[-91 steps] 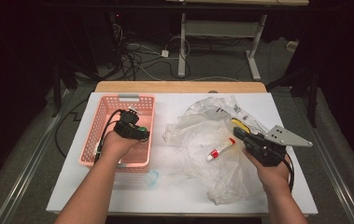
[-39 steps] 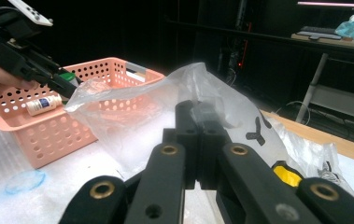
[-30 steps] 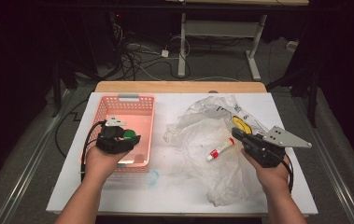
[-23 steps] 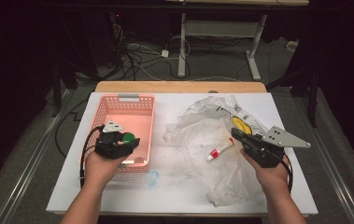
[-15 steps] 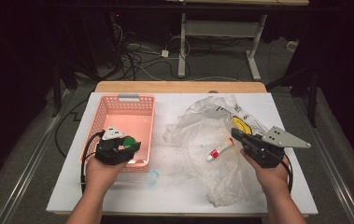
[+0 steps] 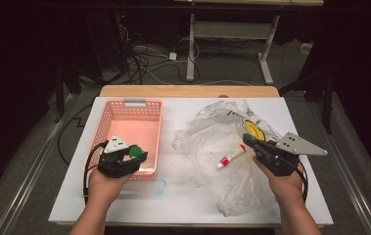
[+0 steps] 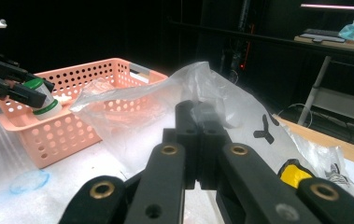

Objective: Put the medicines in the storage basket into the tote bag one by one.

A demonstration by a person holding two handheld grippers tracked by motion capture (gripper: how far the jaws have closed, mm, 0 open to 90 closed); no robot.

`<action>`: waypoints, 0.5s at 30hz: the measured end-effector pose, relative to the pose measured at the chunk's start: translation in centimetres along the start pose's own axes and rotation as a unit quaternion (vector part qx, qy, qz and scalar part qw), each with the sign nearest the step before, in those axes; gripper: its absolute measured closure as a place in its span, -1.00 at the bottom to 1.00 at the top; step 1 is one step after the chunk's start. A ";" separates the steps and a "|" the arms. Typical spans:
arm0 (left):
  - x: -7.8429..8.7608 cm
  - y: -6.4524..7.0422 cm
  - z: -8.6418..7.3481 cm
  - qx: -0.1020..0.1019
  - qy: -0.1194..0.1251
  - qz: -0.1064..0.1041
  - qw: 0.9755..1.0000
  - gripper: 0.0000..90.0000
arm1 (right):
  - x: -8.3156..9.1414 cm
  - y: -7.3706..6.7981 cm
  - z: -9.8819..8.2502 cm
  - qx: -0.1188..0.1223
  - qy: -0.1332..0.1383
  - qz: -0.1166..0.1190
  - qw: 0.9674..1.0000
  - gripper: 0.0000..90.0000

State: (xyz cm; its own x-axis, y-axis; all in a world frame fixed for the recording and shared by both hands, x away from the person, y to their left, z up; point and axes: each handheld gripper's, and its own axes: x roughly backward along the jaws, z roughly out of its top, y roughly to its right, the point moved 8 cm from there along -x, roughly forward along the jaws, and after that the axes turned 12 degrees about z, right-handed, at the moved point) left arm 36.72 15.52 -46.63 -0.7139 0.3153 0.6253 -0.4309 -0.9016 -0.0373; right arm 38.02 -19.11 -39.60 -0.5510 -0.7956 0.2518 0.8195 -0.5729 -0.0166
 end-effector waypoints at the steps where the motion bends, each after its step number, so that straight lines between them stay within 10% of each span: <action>1: 0.1 0.1 0.1 0.001 0.003 -0.001 1.000 0.11 | 0.0 0.0 0.0 0.000 0.000 0.000 1.000 1.00; 15: 1.3 2.0 1.2 0.013 0.038 -0.041 0.998 0.11 | 0.1 0.0 0.1 0.002 0.002 0.000 1.000 1.00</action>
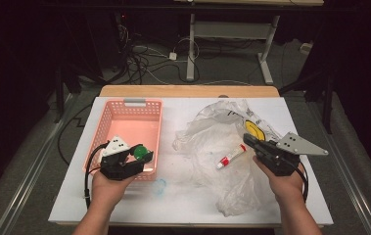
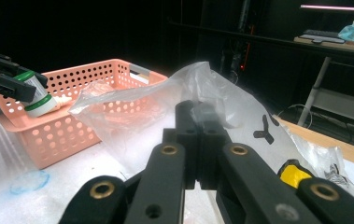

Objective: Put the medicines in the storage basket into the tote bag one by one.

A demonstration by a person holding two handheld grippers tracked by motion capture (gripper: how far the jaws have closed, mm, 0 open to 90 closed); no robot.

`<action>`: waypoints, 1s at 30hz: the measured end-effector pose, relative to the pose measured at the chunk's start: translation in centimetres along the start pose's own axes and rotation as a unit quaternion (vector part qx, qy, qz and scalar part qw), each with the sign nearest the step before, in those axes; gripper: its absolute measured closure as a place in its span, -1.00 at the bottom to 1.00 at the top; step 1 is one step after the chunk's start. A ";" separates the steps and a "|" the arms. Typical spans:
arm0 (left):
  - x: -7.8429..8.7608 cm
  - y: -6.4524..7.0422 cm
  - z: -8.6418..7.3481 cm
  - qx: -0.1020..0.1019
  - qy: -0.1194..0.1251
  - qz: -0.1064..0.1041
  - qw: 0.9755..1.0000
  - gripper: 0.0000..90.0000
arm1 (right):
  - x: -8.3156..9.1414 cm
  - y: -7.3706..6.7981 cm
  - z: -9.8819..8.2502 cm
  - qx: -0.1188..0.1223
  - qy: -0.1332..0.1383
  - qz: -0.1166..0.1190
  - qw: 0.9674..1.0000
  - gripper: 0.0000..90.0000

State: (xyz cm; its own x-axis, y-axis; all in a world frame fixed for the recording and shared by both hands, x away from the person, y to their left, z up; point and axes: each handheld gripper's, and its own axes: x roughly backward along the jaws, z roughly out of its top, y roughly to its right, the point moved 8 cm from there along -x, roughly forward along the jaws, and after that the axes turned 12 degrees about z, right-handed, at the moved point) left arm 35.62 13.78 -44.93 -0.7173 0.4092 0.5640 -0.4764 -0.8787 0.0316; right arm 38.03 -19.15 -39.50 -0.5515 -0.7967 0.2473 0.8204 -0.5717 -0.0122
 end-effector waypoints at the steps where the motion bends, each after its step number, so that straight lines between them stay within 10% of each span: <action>1: 0.0 0.3 0.1 -0.003 0.001 -0.003 1.000 0.11 | 0.0 0.0 0.0 0.000 0.000 0.000 1.000 1.00; 30: -2.1 8.0 -0.2 -0.060 0.001 -0.078 0.995 0.11 | -0.6 -0.4 -0.3 0.001 -0.009 0.006 1.000 1.00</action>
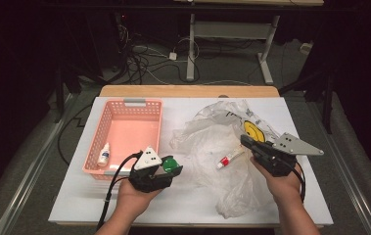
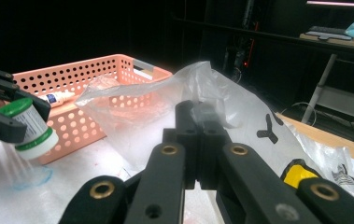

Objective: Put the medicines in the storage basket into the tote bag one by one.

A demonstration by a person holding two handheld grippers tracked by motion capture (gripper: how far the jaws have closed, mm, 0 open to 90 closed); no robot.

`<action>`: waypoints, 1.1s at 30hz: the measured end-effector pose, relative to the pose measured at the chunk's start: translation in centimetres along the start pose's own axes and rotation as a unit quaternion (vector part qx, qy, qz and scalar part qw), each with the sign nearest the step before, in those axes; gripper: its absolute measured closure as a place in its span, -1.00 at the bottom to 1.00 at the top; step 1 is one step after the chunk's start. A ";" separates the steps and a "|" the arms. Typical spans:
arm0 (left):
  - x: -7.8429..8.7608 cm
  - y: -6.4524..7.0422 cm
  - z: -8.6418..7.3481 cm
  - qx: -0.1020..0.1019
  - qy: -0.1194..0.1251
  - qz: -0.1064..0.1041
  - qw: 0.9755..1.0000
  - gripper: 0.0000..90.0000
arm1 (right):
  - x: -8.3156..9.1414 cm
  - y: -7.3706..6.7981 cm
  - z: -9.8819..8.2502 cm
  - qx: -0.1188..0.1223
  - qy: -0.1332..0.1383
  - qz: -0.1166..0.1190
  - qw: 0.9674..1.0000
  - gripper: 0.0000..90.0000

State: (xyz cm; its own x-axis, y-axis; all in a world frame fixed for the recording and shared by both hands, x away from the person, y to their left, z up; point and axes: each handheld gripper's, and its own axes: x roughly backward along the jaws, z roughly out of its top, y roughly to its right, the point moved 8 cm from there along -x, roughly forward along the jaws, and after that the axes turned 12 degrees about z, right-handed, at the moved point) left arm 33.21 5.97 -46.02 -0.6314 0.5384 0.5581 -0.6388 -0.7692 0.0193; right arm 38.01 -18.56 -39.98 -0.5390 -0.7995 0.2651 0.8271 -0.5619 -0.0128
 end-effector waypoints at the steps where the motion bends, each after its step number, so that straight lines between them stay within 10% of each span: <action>1: -0.2 0.3 0.0 -0.003 -0.001 -0.001 1.000 0.11 | 0.0 0.0 0.0 0.000 0.000 0.000 1.000 1.00; 33: -9.7 6.1 2.9 -0.040 -0.009 -0.040 0.998 0.11 | 0.1 -0.2 0.2 0.000 0.003 0.001 1.000 1.00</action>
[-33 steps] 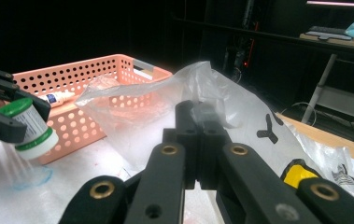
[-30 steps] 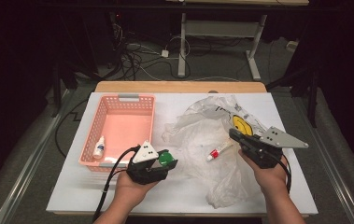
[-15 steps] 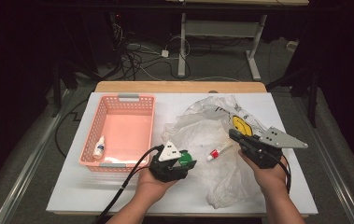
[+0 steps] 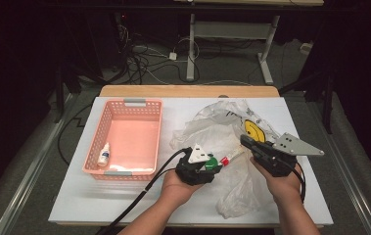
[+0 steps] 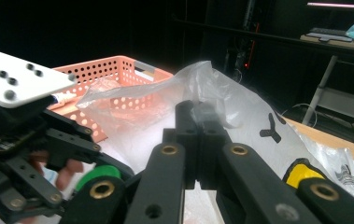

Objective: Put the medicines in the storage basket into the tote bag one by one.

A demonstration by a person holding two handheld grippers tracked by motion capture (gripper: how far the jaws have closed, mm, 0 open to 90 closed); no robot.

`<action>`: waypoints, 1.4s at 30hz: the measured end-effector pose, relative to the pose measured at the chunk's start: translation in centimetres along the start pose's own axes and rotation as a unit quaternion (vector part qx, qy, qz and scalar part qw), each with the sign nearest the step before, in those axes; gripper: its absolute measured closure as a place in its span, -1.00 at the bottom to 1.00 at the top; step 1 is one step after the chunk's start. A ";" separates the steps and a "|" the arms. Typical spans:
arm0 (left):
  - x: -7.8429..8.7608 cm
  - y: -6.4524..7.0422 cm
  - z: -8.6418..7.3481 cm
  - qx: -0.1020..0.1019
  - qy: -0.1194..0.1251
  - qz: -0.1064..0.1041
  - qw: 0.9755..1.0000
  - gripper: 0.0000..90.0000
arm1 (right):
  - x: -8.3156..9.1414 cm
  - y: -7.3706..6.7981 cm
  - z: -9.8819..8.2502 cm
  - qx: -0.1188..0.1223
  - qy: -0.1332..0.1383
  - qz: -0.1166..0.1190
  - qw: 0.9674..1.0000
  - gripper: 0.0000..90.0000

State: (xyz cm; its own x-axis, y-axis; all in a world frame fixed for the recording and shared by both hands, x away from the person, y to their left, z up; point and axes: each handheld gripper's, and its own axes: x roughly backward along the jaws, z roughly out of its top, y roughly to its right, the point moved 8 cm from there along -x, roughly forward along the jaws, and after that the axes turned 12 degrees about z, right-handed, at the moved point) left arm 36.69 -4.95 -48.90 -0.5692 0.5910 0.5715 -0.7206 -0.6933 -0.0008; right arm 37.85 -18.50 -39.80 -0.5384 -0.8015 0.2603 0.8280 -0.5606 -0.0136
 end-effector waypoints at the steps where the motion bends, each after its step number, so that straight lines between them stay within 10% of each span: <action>1: -0.3 0.1 0.1 0.000 0.001 -0.001 1.000 0.11 | 0.0 0.0 0.0 0.000 0.000 0.000 1.000 1.00; 26: -7.5 2.0 2.7 -0.005 0.007 -0.013 1.000 0.11 | 0.7 0.3 0.6 -0.005 0.016 -0.001 1.000 1.00; 42: -8.7 3.0 2.1 0.002 -0.006 -0.033 0.999 0.10 | 0.7 0.4 0.3 -0.008 0.013 -0.001 1.000 1.00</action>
State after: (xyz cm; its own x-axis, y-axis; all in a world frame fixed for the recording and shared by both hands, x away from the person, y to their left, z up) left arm 40.35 -13.04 -52.15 -0.5166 0.6300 0.5798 -0.7544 -0.6552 0.0398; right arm 37.87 -19.21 -39.32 -0.5447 -0.8049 0.2355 0.8239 -0.5660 -0.0287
